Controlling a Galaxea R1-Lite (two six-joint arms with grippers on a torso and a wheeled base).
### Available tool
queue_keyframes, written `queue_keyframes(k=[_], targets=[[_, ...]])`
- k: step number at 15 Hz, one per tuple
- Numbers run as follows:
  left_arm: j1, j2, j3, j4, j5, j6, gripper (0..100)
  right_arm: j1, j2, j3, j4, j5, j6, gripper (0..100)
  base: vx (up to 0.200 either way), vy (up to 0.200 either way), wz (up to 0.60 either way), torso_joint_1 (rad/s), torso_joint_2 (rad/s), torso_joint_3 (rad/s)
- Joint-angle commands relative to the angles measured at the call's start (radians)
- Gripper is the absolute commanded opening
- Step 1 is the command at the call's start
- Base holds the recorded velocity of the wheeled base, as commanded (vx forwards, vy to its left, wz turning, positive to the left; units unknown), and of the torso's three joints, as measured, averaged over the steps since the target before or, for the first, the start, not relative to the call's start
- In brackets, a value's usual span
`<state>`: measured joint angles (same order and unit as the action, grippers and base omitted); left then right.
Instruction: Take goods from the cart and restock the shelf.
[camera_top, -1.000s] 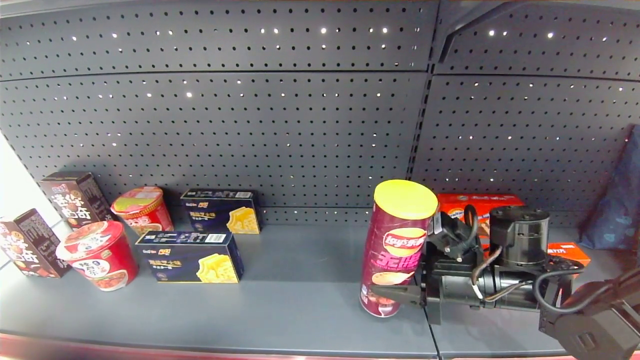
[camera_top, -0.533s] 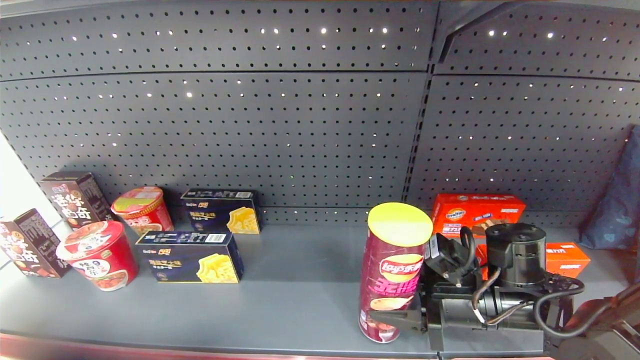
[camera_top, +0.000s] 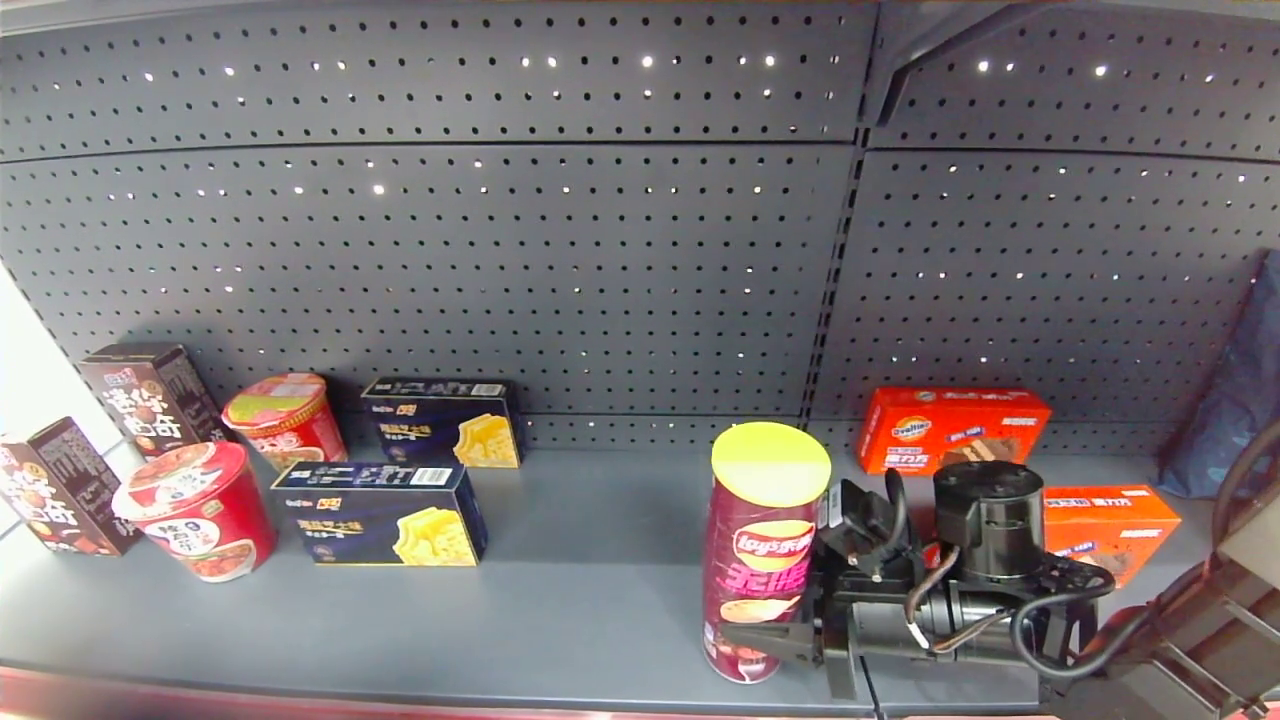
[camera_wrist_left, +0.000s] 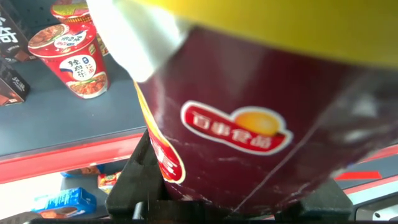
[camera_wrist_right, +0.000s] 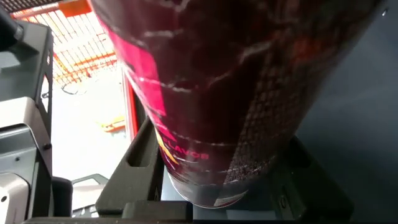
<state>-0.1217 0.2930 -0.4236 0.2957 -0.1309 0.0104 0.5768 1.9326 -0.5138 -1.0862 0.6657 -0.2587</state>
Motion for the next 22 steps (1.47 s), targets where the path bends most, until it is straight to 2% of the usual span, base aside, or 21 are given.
queue_keyframes(k=[1, 2, 3, 10, 14, 22], targets=[[0.001, 0.0, 0.005, 0.0, -0.001, 0.0, 0, 0.006, 0.026, -0.003, -0.001, -0.003, 0.001, 0, 0.0, 0.0, 0.0, 0.0, 0.0, 0.0], [-0.001, 0.0, 0.009, 0.0, -0.003, 0.0, 0, 0.008, 0.029, -0.005, 0.0, -0.003, 0.001, 0, 0.0, 0.0, 0.0, 0.0, 0.0, 0.0], [0.001, 0.002, 0.013, 0.0, -0.003, 0.0, 0, 0.008, 0.037, -0.005, -0.001, -0.003, -0.001, 100, 0.0, 0.0, 0.0, 0.0, 0.0, 0.0], [0.001, -0.005, 0.014, 0.0, -0.003, 0.0, 0, -0.003, -0.029, 0.037, 0.0, -0.031, 0.001, 100, 0.0, 0.0, 0.0, 0.0, 0.0, 0.0], [-0.001, -0.011, 0.016, 0.0, -0.004, 0.0, 0, -0.038, -0.078, 0.092, 0.0, -0.052, -0.001, 100, 0.0, 0.0, 0.0, 0.0, 0.0, 0.0], [-0.003, -0.015, 0.0, -0.001, -0.006, 0.002, 0, -0.081, -0.325, 0.23, 0.014, -0.115, -0.001, 100, 0.0, 0.0, 0.0, 0.0, 0.0, 0.0]])
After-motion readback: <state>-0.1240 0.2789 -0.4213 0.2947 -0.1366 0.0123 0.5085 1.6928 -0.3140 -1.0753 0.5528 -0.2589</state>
